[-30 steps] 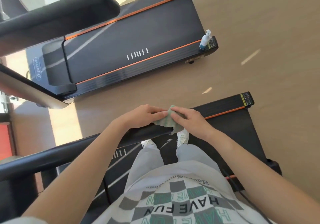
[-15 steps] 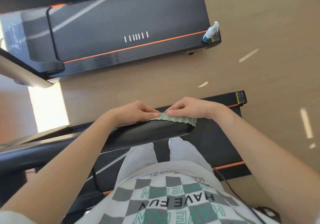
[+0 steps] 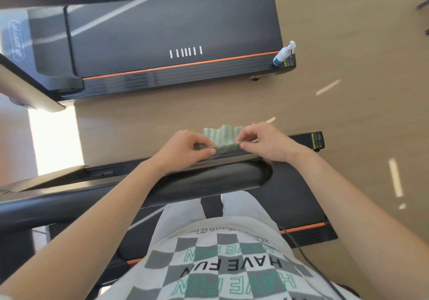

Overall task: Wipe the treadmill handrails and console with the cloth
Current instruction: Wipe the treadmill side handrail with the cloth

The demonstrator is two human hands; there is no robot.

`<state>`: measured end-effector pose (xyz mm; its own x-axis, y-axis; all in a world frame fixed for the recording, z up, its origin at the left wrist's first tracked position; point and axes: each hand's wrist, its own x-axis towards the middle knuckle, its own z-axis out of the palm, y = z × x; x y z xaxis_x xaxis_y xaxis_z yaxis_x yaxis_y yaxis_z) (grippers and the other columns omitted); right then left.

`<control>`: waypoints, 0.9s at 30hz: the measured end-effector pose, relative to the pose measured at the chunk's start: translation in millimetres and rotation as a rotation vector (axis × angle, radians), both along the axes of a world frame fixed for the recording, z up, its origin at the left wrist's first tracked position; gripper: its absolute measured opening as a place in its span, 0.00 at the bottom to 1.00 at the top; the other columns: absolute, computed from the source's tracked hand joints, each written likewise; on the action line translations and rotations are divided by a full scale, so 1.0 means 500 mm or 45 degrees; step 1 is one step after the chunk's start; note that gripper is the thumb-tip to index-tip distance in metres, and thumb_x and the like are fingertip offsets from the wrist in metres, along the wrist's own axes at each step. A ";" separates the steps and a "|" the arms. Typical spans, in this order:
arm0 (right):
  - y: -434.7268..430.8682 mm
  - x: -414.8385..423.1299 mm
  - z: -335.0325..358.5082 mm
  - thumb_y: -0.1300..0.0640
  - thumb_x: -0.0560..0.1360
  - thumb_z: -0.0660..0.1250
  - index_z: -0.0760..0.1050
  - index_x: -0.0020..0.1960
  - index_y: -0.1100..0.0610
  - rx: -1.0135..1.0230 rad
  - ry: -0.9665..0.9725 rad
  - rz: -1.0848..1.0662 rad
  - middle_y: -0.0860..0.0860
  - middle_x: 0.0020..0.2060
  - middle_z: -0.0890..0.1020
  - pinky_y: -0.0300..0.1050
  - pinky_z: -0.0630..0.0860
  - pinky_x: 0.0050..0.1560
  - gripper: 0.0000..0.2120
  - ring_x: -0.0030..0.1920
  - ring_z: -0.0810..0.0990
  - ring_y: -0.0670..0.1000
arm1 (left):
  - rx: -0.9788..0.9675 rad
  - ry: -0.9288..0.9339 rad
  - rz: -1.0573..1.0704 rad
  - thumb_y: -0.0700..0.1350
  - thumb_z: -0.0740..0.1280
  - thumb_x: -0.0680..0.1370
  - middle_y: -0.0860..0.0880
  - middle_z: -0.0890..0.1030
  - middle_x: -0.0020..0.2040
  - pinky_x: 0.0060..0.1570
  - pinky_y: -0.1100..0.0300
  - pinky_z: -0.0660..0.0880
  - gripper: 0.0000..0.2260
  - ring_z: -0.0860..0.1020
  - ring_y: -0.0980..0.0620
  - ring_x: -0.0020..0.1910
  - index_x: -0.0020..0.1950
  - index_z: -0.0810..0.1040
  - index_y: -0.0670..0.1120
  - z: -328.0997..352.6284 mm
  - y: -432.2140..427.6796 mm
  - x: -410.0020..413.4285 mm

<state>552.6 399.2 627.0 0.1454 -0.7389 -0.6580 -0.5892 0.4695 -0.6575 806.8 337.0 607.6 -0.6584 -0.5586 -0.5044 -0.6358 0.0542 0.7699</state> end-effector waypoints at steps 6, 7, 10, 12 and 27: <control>0.031 -0.019 -0.007 0.46 0.79 0.68 0.85 0.39 0.53 0.061 0.106 -0.205 0.41 0.24 0.76 0.40 0.69 0.36 0.16 0.28 0.72 0.41 | 0.180 -0.162 0.044 0.64 0.66 0.78 0.52 0.78 0.28 0.37 0.53 0.72 0.22 0.75 0.47 0.31 0.33 0.83 0.50 -0.017 0.010 -0.028; 0.025 -0.017 -0.010 0.46 0.78 0.70 0.85 0.40 0.53 0.045 0.131 -0.194 0.42 0.26 0.78 0.42 0.71 0.37 0.13 0.29 0.74 0.43 | 0.172 -0.202 0.014 0.63 0.69 0.76 0.53 0.74 0.26 0.35 0.54 0.69 0.23 0.71 0.49 0.29 0.30 0.78 0.48 -0.016 0.006 -0.041; 0.005 -0.006 -0.013 0.46 0.75 0.73 0.84 0.46 0.47 0.156 0.204 0.026 0.45 0.41 0.84 0.42 0.75 0.45 0.06 0.43 0.80 0.45 | 0.205 -0.221 -0.091 0.59 0.75 0.73 0.55 0.76 0.29 0.37 0.57 0.71 0.18 0.72 0.56 0.31 0.33 0.77 0.48 -0.021 -0.004 -0.077; -0.002 -0.001 -0.009 0.45 0.75 0.71 0.85 0.49 0.44 0.275 0.240 0.185 0.42 0.46 0.85 0.43 0.77 0.53 0.07 0.49 0.81 0.44 | 0.373 -0.112 -0.126 0.54 0.75 0.76 0.56 0.83 0.42 0.47 0.60 0.77 0.06 0.80 0.57 0.42 0.47 0.84 0.53 -0.025 -0.003 -0.084; -0.027 0.105 0.019 0.45 0.78 0.67 0.83 0.58 0.37 0.390 0.005 0.276 0.35 0.48 0.85 0.45 0.77 0.63 0.11 0.53 0.82 0.38 | 0.523 -0.131 -0.304 0.59 0.64 0.82 0.71 0.81 0.55 0.61 0.61 0.73 0.13 0.78 0.69 0.51 0.66 0.78 0.69 0.020 -0.019 0.074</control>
